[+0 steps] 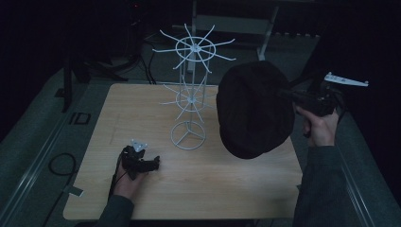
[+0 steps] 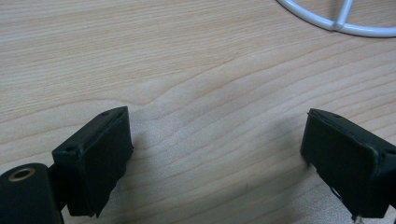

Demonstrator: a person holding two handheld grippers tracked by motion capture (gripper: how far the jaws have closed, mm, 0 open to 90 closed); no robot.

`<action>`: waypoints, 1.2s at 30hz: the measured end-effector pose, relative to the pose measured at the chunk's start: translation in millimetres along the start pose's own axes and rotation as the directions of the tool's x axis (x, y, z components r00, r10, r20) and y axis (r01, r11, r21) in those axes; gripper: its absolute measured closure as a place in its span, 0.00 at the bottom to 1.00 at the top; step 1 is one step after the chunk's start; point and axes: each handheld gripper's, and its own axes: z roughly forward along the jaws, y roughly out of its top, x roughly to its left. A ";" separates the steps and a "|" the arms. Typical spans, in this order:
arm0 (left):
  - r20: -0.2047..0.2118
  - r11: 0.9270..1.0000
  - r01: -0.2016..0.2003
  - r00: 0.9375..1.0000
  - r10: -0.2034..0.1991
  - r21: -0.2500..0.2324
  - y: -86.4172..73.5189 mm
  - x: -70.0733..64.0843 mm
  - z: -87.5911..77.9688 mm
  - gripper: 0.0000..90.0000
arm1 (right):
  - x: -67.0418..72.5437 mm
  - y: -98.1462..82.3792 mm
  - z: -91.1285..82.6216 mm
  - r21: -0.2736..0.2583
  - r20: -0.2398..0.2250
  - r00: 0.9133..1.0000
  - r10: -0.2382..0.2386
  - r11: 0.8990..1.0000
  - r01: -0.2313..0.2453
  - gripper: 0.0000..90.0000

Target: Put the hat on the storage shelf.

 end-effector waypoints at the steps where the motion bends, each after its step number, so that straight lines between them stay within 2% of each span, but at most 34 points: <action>1: 0.000 1.000 0.000 1.000 0.000 0.000 0.0 0.0 0.0 0.10 | -0.3 1.1 -0.6 -0.007 -0.004 1.000 0.003 1.000 -0.003 0.86; 18: 0.000 1.000 0.000 1.000 0.000 0.000 0.0 0.0 0.0 0.10 | 0.4 7.1 -7.9 -0.052 -0.037 0.999 0.014 0.999 -0.016 0.86; 36: 0.001 1.000 0.003 1.000 -0.003 -0.002 0.1 -0.5 0.3 0.10 | 2.5 13.9 -14.7 -0.087 -0.048 0.999 0.013 0.996 -0.017 0.86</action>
